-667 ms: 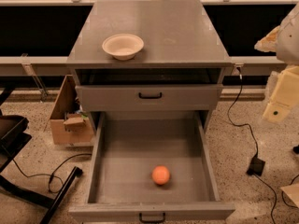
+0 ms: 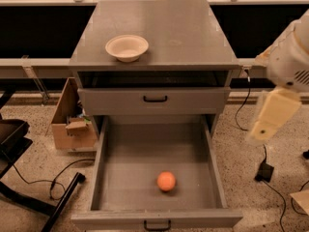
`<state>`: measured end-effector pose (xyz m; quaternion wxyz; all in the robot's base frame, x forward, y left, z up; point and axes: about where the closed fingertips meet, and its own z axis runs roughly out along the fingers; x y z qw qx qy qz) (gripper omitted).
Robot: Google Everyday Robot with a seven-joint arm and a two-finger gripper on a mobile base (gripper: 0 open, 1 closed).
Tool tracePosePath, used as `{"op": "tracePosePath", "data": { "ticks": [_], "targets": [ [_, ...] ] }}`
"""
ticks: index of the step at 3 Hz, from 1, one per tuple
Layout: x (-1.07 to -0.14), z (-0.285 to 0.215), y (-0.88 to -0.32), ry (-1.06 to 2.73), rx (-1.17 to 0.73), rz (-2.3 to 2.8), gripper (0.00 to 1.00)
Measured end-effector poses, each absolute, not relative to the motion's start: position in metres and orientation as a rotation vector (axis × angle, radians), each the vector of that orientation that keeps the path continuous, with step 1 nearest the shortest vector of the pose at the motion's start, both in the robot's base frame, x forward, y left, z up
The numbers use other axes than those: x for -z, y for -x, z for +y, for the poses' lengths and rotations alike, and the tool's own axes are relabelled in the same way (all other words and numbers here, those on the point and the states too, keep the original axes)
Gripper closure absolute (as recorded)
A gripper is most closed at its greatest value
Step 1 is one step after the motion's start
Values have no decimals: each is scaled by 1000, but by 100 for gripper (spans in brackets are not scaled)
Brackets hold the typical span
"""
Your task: Pick orange from middle drawer and place on counter
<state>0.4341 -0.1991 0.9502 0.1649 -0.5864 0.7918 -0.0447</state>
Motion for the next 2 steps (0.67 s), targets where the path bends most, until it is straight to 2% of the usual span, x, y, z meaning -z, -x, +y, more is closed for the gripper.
{"op": "tracePosePath", "data": {
  "ticks": [2],
  "targets": [
    [-836,-141,-441,1535,197,2324,0]
  ]
}}
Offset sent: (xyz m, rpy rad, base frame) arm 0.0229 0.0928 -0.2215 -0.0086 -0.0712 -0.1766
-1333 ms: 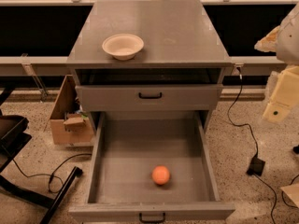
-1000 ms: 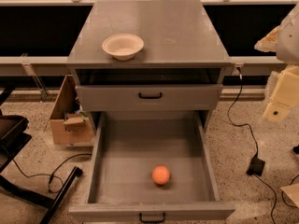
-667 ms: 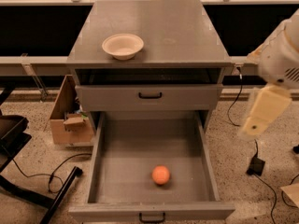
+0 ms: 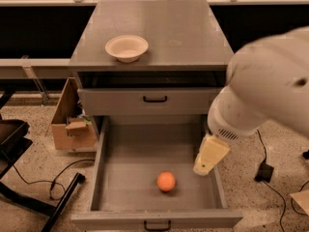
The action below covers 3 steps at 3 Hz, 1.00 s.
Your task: Pick orange from middle drawer and place on counter
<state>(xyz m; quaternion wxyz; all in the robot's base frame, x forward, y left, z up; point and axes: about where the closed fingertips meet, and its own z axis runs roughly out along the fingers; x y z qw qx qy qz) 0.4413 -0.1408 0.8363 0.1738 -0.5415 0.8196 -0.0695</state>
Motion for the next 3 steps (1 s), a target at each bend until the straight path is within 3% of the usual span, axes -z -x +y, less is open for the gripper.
{"op": "tracePosePath", "data": {
  "ticks": [2,3],
  "targets": [
    [-726,-99,-458,1462,197,2306,0],
    [-726,-99,-458,1464,197,2306,0]
  ]
}}
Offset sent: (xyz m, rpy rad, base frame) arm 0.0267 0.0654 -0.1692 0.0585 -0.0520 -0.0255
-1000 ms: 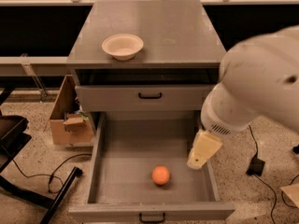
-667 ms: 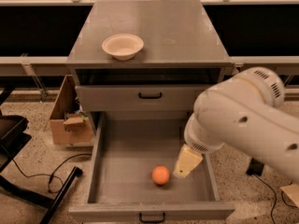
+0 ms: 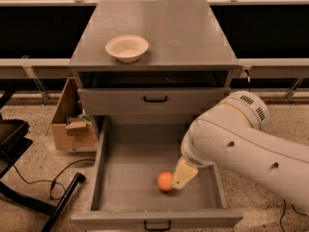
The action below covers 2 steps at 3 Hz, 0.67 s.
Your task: Pick orange from middle drawer and place on counter
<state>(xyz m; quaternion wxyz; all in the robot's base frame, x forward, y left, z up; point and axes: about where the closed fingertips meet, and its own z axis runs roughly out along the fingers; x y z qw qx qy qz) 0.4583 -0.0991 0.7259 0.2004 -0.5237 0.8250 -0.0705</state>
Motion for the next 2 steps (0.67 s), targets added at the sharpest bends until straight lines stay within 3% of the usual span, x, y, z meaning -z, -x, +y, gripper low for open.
{"op": "tracePosePath", "data": {
  "ticks": [2],
  "targets": [
    [-612,-73,-466,1460,100,2401,0]
  ]
}}
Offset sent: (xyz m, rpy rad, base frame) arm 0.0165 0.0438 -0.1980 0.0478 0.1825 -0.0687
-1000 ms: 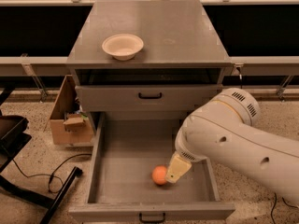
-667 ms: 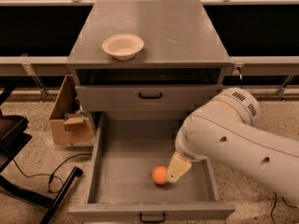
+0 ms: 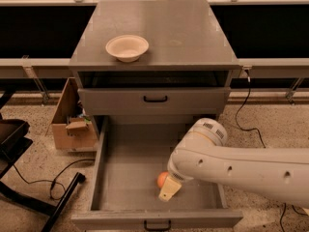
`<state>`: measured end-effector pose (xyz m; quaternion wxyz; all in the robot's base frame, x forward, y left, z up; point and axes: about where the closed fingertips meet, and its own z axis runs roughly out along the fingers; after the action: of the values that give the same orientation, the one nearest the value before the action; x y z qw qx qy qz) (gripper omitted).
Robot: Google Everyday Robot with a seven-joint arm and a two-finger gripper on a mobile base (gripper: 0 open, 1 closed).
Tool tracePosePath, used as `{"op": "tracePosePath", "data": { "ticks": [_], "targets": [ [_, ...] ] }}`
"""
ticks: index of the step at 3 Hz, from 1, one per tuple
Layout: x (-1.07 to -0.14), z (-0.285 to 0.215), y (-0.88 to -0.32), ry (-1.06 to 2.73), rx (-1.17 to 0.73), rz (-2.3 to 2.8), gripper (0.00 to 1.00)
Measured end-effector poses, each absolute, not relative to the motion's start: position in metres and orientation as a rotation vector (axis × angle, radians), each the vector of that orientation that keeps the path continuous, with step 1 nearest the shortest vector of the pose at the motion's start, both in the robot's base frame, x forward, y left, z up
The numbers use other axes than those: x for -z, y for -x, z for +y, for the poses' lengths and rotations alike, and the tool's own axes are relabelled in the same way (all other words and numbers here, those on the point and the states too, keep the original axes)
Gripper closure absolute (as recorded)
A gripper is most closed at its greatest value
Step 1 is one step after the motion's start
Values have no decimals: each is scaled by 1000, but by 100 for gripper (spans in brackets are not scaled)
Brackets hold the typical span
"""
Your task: Pick orange from middle drawer and place on counter
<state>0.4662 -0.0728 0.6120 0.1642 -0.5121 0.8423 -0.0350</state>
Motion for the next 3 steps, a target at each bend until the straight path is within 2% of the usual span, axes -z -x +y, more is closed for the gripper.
{"op": "tracePosePath", "data": {
  "ticks": [3],
  "targets": [
    [-460,-71,-494,1311,-89,2541,0]
  ]
}}
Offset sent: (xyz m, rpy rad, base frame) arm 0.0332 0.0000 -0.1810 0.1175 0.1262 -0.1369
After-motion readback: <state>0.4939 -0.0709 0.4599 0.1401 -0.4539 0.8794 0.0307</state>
